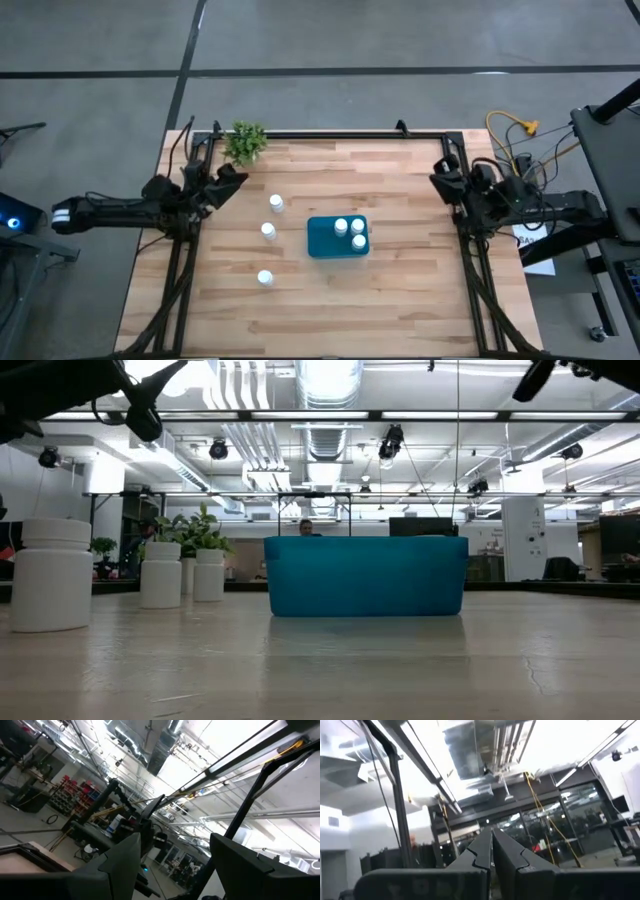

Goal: Pick and place pill bottles into a basket
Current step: Put the white pill bottle into the blue bin

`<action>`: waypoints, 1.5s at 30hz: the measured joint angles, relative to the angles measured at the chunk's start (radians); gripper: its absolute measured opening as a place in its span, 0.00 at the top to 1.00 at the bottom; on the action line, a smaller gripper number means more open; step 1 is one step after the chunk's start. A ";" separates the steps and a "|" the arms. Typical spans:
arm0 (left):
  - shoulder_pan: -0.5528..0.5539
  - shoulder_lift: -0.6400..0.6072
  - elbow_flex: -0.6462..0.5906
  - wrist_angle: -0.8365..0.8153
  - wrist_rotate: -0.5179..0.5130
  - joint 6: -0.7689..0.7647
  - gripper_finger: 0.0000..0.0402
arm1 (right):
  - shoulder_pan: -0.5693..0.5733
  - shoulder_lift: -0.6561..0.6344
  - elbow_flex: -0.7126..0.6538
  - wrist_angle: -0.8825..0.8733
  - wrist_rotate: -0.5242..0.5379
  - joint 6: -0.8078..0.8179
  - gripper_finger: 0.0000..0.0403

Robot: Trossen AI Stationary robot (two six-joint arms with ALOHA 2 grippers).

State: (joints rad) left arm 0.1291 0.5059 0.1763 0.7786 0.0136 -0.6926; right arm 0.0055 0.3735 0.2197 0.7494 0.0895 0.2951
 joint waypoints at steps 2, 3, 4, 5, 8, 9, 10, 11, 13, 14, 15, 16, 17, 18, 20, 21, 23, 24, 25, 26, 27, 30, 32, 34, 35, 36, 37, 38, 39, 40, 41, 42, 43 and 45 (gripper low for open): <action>0.000 0.008 0.008 0.000 0.000 -0.001 0.45 | 0.001 -0.055 -0.032 -0.001 0.006 0.000 0.98; 0.000 0.013 0.011 0.000 0.003 -0.001 0.45 | 0.001 -0.081 -0.046 -0.001 0.009 0.000 0.98; 0.000 0.018 0.015 0.000 0.005 -0.004 0.45 | 0.001 -0.107 -0.061 -0.001 0.012 -0.004 0.98; 0.000 0.024 0.019 0.000 0.008 -0.005 0.45 | 0.001 -0.130 -0.074 -0.001 0.012 -0.009 0.98; 0.000 0.041 0.035 0.000 0.012 -0.005 0.45 | 0.001 -0.198 -0.122 -0.003 0.011 -0.015 0.98; 0.000 0.047 0.042 0.000 0.013 -0.005 0.45 | 0.001 -0.219 -0.139 -0.005 0.012 -0.015 0.98; 0.000 0.053 0.048 0.000 0.013 -0.005 0.45 | 0.001 -0.239 -0.157 -0.006 0.011 -0.015 0.98; 0.000 0.059 0.053 0.000 0.014 -0.005 0.45 | 0.001 -0.259 -0.174 -0.005 0.011 -0.015 0.98; 0.000 0.070 0.063 0.000 0.022 -0.005 0.45 | 0.001 -0.300 -0.209 -0.008 0.011 -0.014 0.98; 0.000 0.075 0.068 0.000 0.028 -0.005 0.45 | 0.001 -0.318 -0.211 -0.047 0.013 -0.016 0.98; 0.000 0.081 0.073 0.000 0.032 -0.005 0.45 | 0.000 -0.334 -0.210 -0.092 0.012 -0.019 0.98; 0.000 0.087 0.079 0.000 0.035 -0.005 0.45 | 0.001 -0.349 -0.210 -0.131 0.011 -0.020 0.98; 0.000 0.093 0.087 0.000 0.037 -0.005 0.45 | 0.001 -0.362 -0.210 -0.169 0.012 -0.034 0.98; 0.000 0.100 0.095 0.000 0.038 -0.006 0.45 | 0.001 -0.374 -0.210 -0.206 0.012 -0.059 0.98; 0.000 0.117 0.111 -0.004 0.046 -0.004 0.45 | 0.001 -0.374 -0.209 -0.258 0.010 -0.108 0.98; 0.000 0.125 0.119 -0.005 0.052 -0.001 0.45 | 0.001 -0.373 -0.209 -0.283 0.008 -0.126 0.98; 0.000 0.141 0.136 0.001 0.058 0.000 0.45 | 0.001 -0.370 -0.209 -0.330 0.008 -0.160 0.98; 0.000 0.147 0.141 0.001 0.062 0.001 0.45 | 0.001 -0.371 -0.209 -0.361 0.008 -0.171 0.98; 0.000 0.154 0.147 -0.002 0.064 0.001 0.45 | 0.001 -0.373 -0.209 -0.396 0.008 -0.176 0.98; 0.000 0.163 0.155 -0.002 0.069 0.001 0.45 | 0.001 -0.373 -0.209 -0.432 0.008 -0.179 0.98; 0.000 0.173 0.164 -0.002 0.080 0.001 0.45 | 0.001 -0.372 -0.209 -0.468 0.008 -0.178 0.98; 0.000 0.201 0.190 -0.002 0.104 0.022 0.45 | 0.001 -0.372 -0.209 -0.577 0.006 -0.148 0.98; -0.001 0.219 0.206 -0.001 0.110 0.027 0.45 | 0.001 -0.372 -0.209 -0.653 0.000 -0.124 0.98; -0.001 0.237 0.219 -0.002 0.112 0.029 0.45 | 0.001 -0.371 -0.209 -0.715 -0.004 -0.121 0.98; -0.001 0.245 0.225 -0.002 0.113 0.034 0.45 | 0.001 -0.368 -0.209 -0.735 -0.010 -0.122 0.98; -0.001 0.252 0.234 -0.005 0.117 0.045 0.45 | 0.001 -0.361 -0.208 -0.734 -0.018 -0.131 0.98; -0.001 0.261 0.244 -0.004 0.118 0.052 0.45 | 0.001 -0.352 -0.208 -0.736 -0.025 -0.154 0.98; -0.001 0.270 0.256 -0.004 0.123 0.058 0.45 | 0.001 -0.345 -0.208 -0.737 -0.031 -0.190 0.98; -0.001 0.278 0.269 -0.011 0.131 0.072 0.45 | 0.001 -0.335 -0.208 -0.738 -0.033 -0.235 0.98; -0.001 0.288 0.283 -0.018 0.138 0.088 0.45 | 0.001 -0.327 -0.208 -0.738 -0.035 -0.279 0.98; -0.002 0.297 0.299 -0.032 0.143 0.103 0.45 | 0.001 -0.320 -0.208 -0.739 -0.037 -0.317 0.98; -0.002 0.306 0.319 -0.058 0.147 0.118 0.45 | 0.001 -0.311 -0.208 -0.738 -0.037 -0.348 0.98; -0.004 0.315 0.342 -0.099 0.153 0.133 0.45 | 0.001 -0.304 -0.208 -0.737 -0.037 -0.372 0.98; -0.006 0.331 0.396 -0.210 0.165 0.173 0.45 | 0.001 -0.293 -0.208 -0.738 -0.037 -0.407 0.98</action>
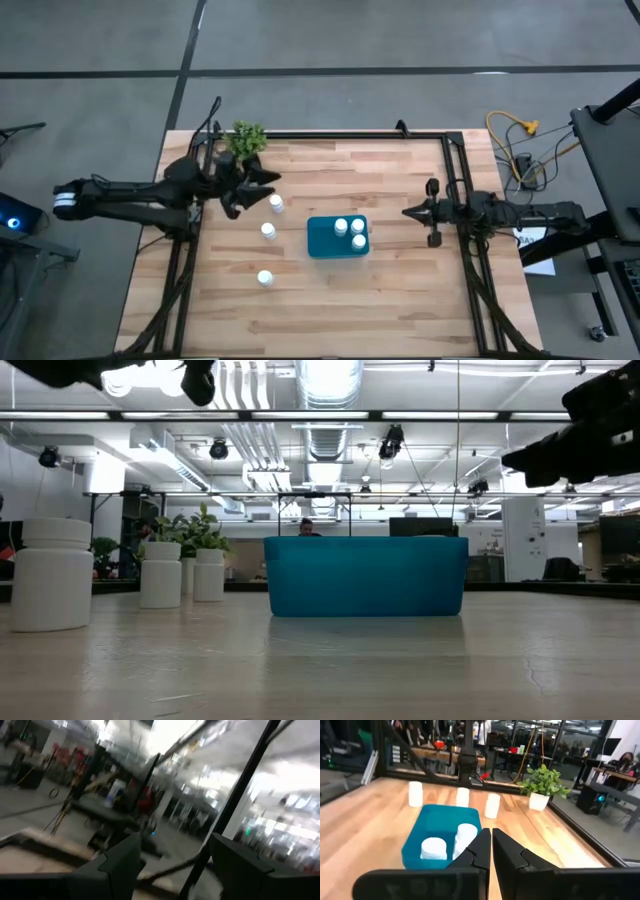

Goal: Pick and place pill bottles into a basket
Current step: Put the white pill bottle into the blue bin

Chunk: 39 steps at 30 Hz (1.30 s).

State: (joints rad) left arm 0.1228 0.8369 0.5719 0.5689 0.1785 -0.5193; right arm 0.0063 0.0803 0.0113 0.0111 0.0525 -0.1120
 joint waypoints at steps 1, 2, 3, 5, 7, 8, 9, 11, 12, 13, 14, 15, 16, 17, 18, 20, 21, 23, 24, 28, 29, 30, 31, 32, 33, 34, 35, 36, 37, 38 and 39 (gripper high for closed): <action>-0.001 0.011 0.030 -0.065 0.005 0.022 0.45 | 0.000 0.005 0.000 0.001 0.000 -0.011 0.98; -0.004 0.020 0.061 -0.124 0.009 0.043 0.45 | 0.000 0.009 0.000 0.001 0.000 -0.019 0.98; -0.006 0.032 0.091 -0.180 0.013 0.065 0.45 | 0.000 0.013 0.000 0.000 0.000 -0.021 0.98; -0.009 0.054 0.145 -0.266 0.017 0.106 0.45 | 0.000 0.019 0.000 0.001 0.000 -0.021 0.98; -0.011 0.078 0.192 -0.316 0.026 0.134 0.45 | 0.000 0.022 0.000 0.001 0.000 -0.021 0.98; -0.013 0.089 0.215 -0.331 0.029 0.145 0.45 | 0.000 0.022 0.000 0.001 0.000 -0.021 0.98; -0.015 0.099 0.236 -0.341 0.033 0.162 0.45 | 0.000 0.022 0.000 0.001 0.000 -0.021 0.98; -0.023 0.116 0.277 -0.363 0.046 0.195 0.45 | 0.000 0.020 0.000 0.001 0.000 -0.020 0.98; -0.027 0.125 0.300 -0.385 0.051 0.216 0.45 | 0.000 0.020 0.000 0.001 0.000 -0.020 0.98; -0.031 0.133 0.326 -0.413 0.052 0.239 0.45 | 0.000 0.020 0.000 0.001 0.000 -0.020 0.98; -0.036 0.140 0.351 -0.449 0.053 0.261 0.45 | 0.000 0.020 0.000 0.001 0.000 -0.020 0.98; -0.041 0.147 0.377 -0.491 0.053 0.286 0.45 | 0.000 0.020 0.000 0.001 0.000 -0.020 0.98; -0.048 0.156 0.409 -0.535 0.053 0.314 0.45 | 0.000 0.020 0.000 0.001 0.000 -0.020 0.98; -0.054 0.164 0.441 -0.579 0.053 0.341 0.45 | 0.000 0.020 0.000 0.001 0.000 -0.019 0.98; -0.059 0.172 0.474 -0.632 0.053 0.366 0.45 | 0.000 0.021 0.000 0.001 0.000 -0.019 0.98; -0.070 0.189 0.542 -0.737 0.053 0.414 0.45 | 0.000 0.022 0.000 0.001 0.000 -0.019 0.98; -0.075 0.198 0.577 -0.789 0.053 0.435 0.45 | 0.000 0.021 0.000 0.001 0.000 -0.020 0.98; -0.086 0.217 0.646 -0.902 0.053 0.474 0.45 | 0.000 0.021 0.000 0.002 0.000 -0.020 0.98; -0.093 0.227 0.682 -0.967 0.052 0.487 0.45 | 0.000 0.020 0.000 0.001 0.000 -0.019 0.98; -0.124 0.273 0.807 -1.201 0.049 0.550 0.45 | 0.000 0.021 0.000 0.001 0.000 -0.019 0.98; -0.132 0.283 0.828 -1.243 0.046 0.559 0.45 | 0.000 0.021 0.000 0.001 0.000 -0.019 0.98; -0.139 0.293 0.845 -1.274 0.038 0.566 0.45 | 0.000 0.020 0.000 0.002 0.000 -0.019 0.98; -0.147 0.300 0.859 -1.302 0.025 0.575 0.45 | 0.000 0.020 0.000 0.001 0.000 -0.019 0.98; -0.155 0.307 0.870 -1.329 0.021 0.583 0.45 | 0.000 0.021 0.000 0.001 0.000 -0.019 0.98; -0.164 0.313 0.878 -1.350 0.016 0.587 0.45 | 0.000 0.020 0.000 0.001 0.000 -0.019 0.98; -0.173 0.320 0.887 -1.369 0.005 0.589 0.45 | 0.000 0.020 0.000 0.001 0.000 -0.019 0.98; -0.184 0.328 0.893 -1.384 -0.001 0.589 0.45 | 0.000 0.021 0.000 0.001 0.000 -0.019 0.98; -0.195 0.336 0.896 -1.400 -0.003 0.592 0.45 | 0.000 0.020 0.000 0.001 0.000 -0.019 0.98; -0.208 0.344 0.898 -1.415 -0.004 0.604 0.45 | 0.000 0.020 0.000 0.001 0.000 -0.019 0.98; -0.220 0.354 0.899 -1.429 -0.006 0.613 0.45 | 0.000 0.021 0.000 0.001 0.000 -0.019 0.98; -0.232 0.363 0.901 -1.438 -0.014 0.623 0.45 | 0.000 0.020 0.000 0.001 0.000 -0.019 0.98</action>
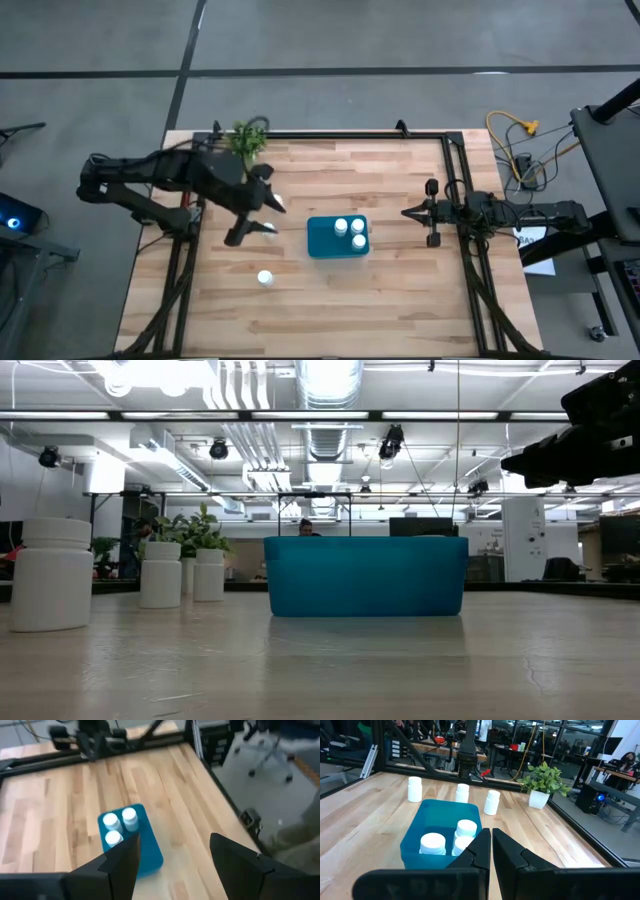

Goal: Pick and place pill bottles into a basket
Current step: Put the white pill bottle into the blue bin

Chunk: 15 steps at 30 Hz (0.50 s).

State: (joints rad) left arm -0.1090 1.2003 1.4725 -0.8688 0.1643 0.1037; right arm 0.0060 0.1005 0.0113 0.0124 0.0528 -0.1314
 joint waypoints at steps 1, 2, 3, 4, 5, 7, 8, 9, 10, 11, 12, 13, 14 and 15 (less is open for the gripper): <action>-0.012 0.009 0.001 -0.009 -0.011 0.008 0.45 | 0.000 0.000 0.000 0.000 0.000 0.000 0.98; -0.021 0.018 0.002 -0.018 -0.021 0.012 0.45 | 0.000 0.000 0.000 0.000 0.000 0.000 0.98; -0.029 0.027 0.002 -0.023 -0.030 0.016 0.45 | 0.000 0.000 0.000 0.000 0.000 0.000 0.98; -0.036 0.035 0.002 -0.030 -0.040 0.017 0.45 | 0.000 0.000 0.000 0.000 0.000 0.000 0.98; -0.041 0.044 0.002 -0.045 -0.045 0.018 0.45 | 0.000 0.000 0.000 0.000 0.000 0.000 0.98; -0.050 0.059 0.002 -0.079 -0.053 0.018 0.45 | 0.000 0.000 0.000 0.000 0.000 0.000 0.98; -0.055 0.067 0.002 -0.095 -0.060 0.018 0.45 | 0.000 0.000 0.000 0.000 0.000 0.000 0.98; -0.059 0.073 0.002 -0.113 -0.069 0.017 0.45 | 0.000 0.000 0.000 0.000 0.000 0.000 0.98; -0.063 0.080 0.001 -0.136 -0.070 0.017 0.45 | 0.000 0.000 0.000 0.000 0.000 0.000 0.98; -0.067 0.087 0.001 -0.153 -0.074 0.017 0.45 | 0.000 0.000 0.000 0.000 0.000 0.000 0.98; -0.072 0.092 0.003 -0.169 -0.084 0.017 0.45 | 0.000 0.000 0.000 0.000 0.000 0.000 0.98; -0.077 0.097 0.006 -0.191 -0.096 0.016 0.45 | 0.000 0.000 0.000 0.000 0.000 0.000 0.98; -0.082 0.102 0.006 -0.205 -0.106 0.016 0.45 | 0.000 0.000 0.000 0.000 0.000 0.000 0.98; -0.087 0.103 0.006 -0.211 -0.121 0.015 0.45 | 0.000 0.000 0.000 0.000 0.000 0.000 0.98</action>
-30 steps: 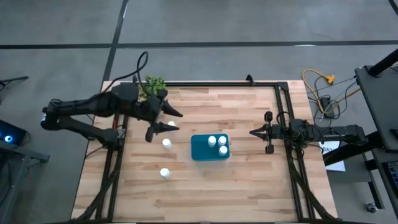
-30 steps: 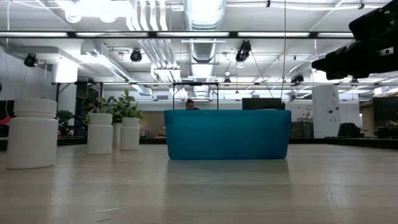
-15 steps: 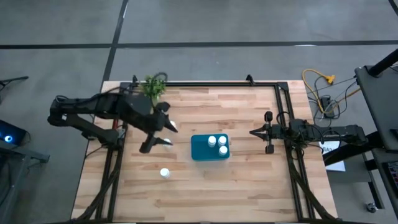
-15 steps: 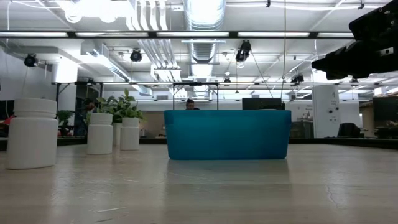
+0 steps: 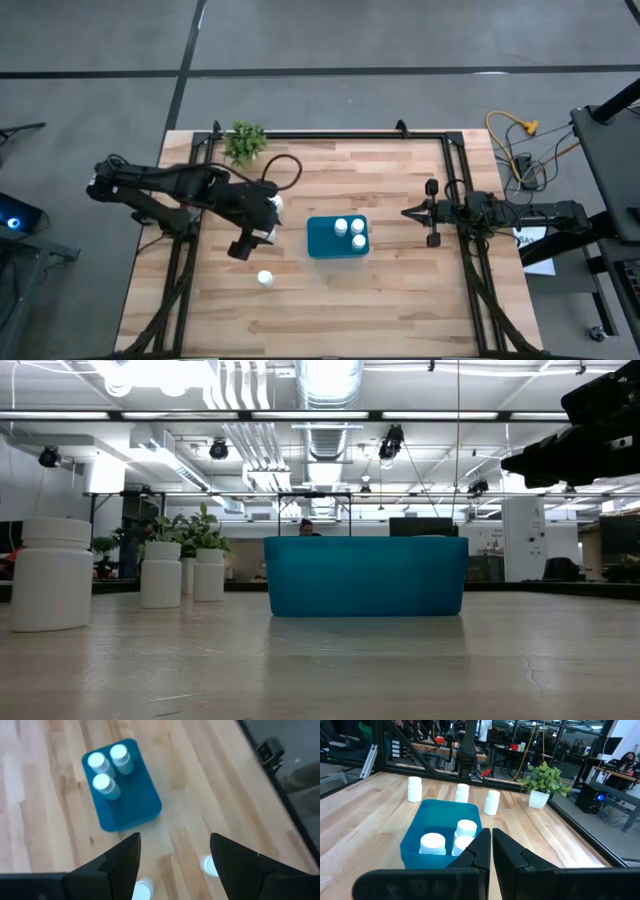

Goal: Pick and place pill bottles into a basket
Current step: Put the white pill bottle into the blue bin

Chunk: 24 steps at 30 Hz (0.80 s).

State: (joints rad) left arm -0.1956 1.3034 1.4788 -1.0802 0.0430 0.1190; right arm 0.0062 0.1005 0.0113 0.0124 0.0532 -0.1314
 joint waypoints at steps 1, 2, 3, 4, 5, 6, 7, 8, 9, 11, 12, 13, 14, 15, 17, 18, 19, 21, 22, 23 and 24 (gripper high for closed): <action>-0.005 0.000 0.000 -0.007 -0.015 0.000 0.45 | 0.000 0.000 0.000 0.000 0.000 0.000 0.98; -0.010 -0.001 0.000 -0.017 -0.026 0.000 0.45 | 0.000 0.000 0.000 0.000 0.000 0.000 0.98; -0.015 -0.002 0.000 -0.019 -0.036 0.000 0.45 | 0.000 0.000 0.000 0.000 0.000 0.000 0.98; -0.018 -0.005 0.000 -0.018 -0.044 0.001 0.45 | 0.000 0.000 0.000 0.000 0.000 0.000 0.98; -0.022 -0.007 0.000 -0.021 -0.050 0.001 0.45 | 0.000 0.000 0.000 0.000 0.000 0.000 0.98; -0.026 -0.009 0.000 -0.028 -0.054 0.002 0.45 | 0.000 0.001 0.000 0.000 0.000 0.000 0.98; -0.029 -0.010 0.000 -0.031 -0.057 0.002 0.45 | 0.000 0.001 0.000 0.000 0.000 0.000 0.98; -0.029 -0.010 0.000 -0.030 -0.061 0.002 0.45 | 0.000 0.000 0.000 0.000 0.000 0.000 0.98; -0.030 -0.010 0.000 -0.032 -0.063 0.002 0.45 | 0.000 0.000 0.000 0.000 0.000 0.000 0.98; -0.034 -0.009 0.000 -0.052 -0.070 0.001 0.45 | 0.000 0.000 0.000 0.000 0.000 0.000 0.98; -0.037 -0.003 0.000 -0.064 -0.075 0.001 0.45 | 0.000 0.000 0.000 0.000 0.000 0.000 0.98; -0.040 0.001 0.000 -0.079 -0.081 0.000 0.45 | 0.000 0.000 0.000 0.000 0.000 0.000 0.98; -0.043 0.008 0.000 -0.097 -0.085 -0.001 0.45 | 0.000 0.000 0.000 0.000 0.000 0.000 0.98; -0.050 0.017 0.000 -0.110 -0.090 -0.005 0.45 | 0.000 0.000 0.000 0.000 0.000 0.000 0.98; -0.066 0.032 0.000 -0.127 -0.101 -0.011 0.45 | 0.000 0.000 0.000 0.000 0.000 0.000 0.98; -0.075 0.041 0.000 -0.137 -0.103 -0.019 0.45 | 0.000 0.000 0.000 0.000 0.000 0.000 0.98; -0.083 0.049 0.000 -0.144 -0.106 -0.034 0.45 | 0.000 0.000 0.000 0.000 0.000 0.000 0.98; -0.098 0.067 -0.005 -0.140 -0.107 -0.070 0.45 | 0.000 0.000 0.000 0.000 0.000 0.000 0.98; -0.105 0.077 -0.007 -0.142 -0.107 -0.091 0.45 | 0.000 0.000 0.000 0.000 0.000 0.000 0.98; -0.111 0.087 -0.008 -0.142 -0.107 -0.111 0.45 | 0.000 0.000 0.000 0.000 0.000 0.000 0.98; -0.117 0.095 -0.011 -0.140 -0.107 -0.128 0.45 | 0.000 0.000 0.000 0.000 0.000 0.000 0.98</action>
State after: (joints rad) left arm -0.3127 1.3984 1.4679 -1.2203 -0.0639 -0.0088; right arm 0.0063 0.1005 0.0113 0.0124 0.0529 -0.1314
